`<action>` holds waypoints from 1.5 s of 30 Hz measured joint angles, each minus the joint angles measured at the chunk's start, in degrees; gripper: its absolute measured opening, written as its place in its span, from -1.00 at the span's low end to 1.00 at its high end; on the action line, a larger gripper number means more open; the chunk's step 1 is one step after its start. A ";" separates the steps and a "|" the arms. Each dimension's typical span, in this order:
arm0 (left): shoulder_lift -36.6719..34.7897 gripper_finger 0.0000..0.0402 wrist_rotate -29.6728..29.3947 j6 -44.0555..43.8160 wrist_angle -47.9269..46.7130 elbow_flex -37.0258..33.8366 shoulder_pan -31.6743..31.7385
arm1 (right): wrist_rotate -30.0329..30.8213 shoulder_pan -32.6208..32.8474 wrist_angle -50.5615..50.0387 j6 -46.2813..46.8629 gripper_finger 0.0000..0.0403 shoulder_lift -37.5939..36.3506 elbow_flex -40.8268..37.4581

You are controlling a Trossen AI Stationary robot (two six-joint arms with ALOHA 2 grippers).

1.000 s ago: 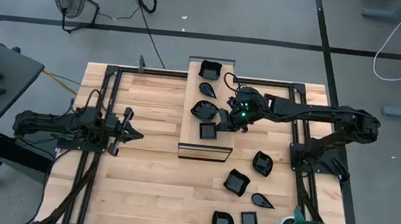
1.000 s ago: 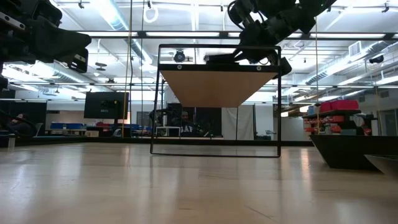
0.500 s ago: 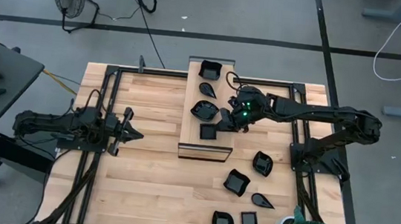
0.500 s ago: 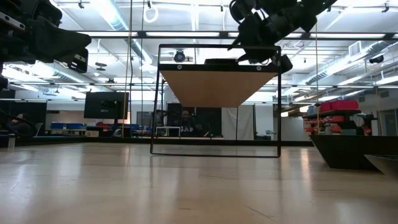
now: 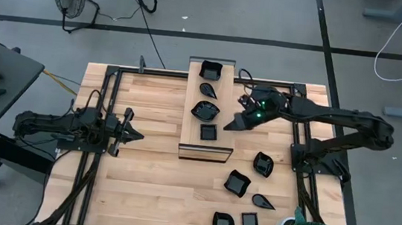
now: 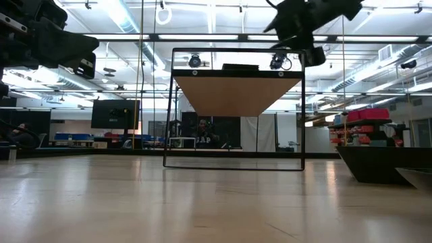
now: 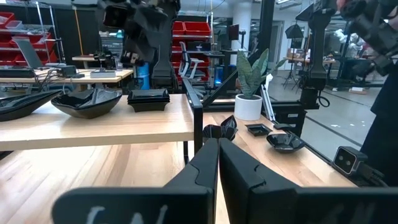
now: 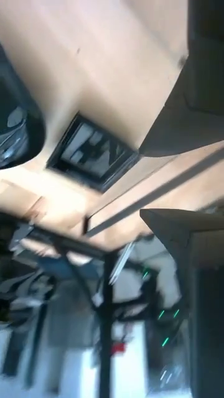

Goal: Pick & Place Mini shaped plates
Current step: Stack the leaf-shaped plate on top of the leaf-shaped plate on the shelf

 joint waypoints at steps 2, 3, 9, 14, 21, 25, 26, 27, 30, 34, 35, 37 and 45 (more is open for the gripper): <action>0.00 -0.91 0.00 -0.04 0.00 0.00 0.00 | 0.09 0.00 -3.90 -4.80 -0.26 -1.02 0.00; 0.00 -0.91 0.00 -0.02 0.00 0.02 0.02 | 0.17 0.00 -5.91 -7.16 -0.26 -1.48 0.00; 0.00 -0.91 0.00 -0.02 0.00 0.02 0.02 | 4.97 -0.60 -18.54 -16.71 -0.26 -5.14 0.00; 0.00 -0.91 0.00 -0.02 0.00 0.00 0.00 | 8.91 -2.52 -27.89 -21.84 -0.26 -6.73 0.00; 0.00 -0.91 0.00 -0.02 0.00 0.01 0.02 | 12.59 -3.01 -38.01 -28.37 -0.26 -6.91 -0.05; 0.00 -0.91 0.00 -0.02 0.00 0.02 0.01 | 13.65 -2.97 -40.35 -29.27 -0.26 -7.02 -2.34; 0.00 -0.91 0.00 -0.03 0.00 0.00 0.01 | 13.59 -2.97 -40.38 -28.77 -0.26 -7.04 -3.27; 0.00 -0.91 0.00 -0.02 0.00 0.02 0.00 | 13.40 -2.93 -40.40 -27.96 -0.26 -7.04 -4.31; 0.00 -0.91 0.00 -0.02 0.00 0.00 0.00 | 12.54 -2.54 -40.73 -26.65 -0.26 -7.04 -7.03; 0.00 -0.91 0.00 -0.02 0.00 0.02 0.01 | 12.18 -1.19 -40.65 -26.01 -0.26 -7.04 -10.06; 0.00 -0.91 0.00 0.00 0.00 0.02 0.02 | 12.06 -0.74 -40.43 -26.01 -0.26 -7.04 -10.77; 0.00 -0.91 0.00 -0.02 0.00 0.00 0.02 | 11.93 0.12 -40.32 -26.01 -0.26 -7.04 -12.30; 0.00 -0.91 0.00 -0.02 0.00 0.00 0.00 | 11.51 2.98 -37.21 -26.01 -0.26 -7.02 -17.35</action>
